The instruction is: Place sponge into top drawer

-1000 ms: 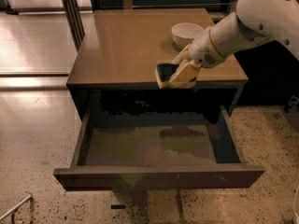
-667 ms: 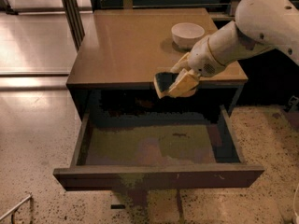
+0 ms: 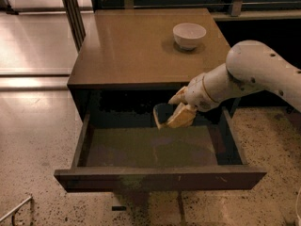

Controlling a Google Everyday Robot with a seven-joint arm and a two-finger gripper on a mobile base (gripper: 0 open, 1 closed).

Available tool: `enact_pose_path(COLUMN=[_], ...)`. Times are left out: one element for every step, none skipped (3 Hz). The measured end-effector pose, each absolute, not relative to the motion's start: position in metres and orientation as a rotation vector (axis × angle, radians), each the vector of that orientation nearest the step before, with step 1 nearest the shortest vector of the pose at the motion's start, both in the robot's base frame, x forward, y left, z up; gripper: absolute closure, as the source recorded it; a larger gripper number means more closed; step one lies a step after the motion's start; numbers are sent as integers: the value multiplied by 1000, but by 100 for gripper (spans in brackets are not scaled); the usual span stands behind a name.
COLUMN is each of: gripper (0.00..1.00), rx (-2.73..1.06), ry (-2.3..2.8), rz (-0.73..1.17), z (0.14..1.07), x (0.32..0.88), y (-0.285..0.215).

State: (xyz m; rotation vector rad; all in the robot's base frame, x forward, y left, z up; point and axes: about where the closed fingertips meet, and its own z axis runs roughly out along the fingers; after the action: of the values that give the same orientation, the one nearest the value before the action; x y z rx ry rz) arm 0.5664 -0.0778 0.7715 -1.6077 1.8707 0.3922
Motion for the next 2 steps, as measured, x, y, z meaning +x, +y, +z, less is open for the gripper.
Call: enact_pose_path(gripper=[100, 100], rx=[-1578, -1544], ry=[1891, 1936], rz=[439, 513], z=[717, 665], x=[572, 584], y=[-83, -91])
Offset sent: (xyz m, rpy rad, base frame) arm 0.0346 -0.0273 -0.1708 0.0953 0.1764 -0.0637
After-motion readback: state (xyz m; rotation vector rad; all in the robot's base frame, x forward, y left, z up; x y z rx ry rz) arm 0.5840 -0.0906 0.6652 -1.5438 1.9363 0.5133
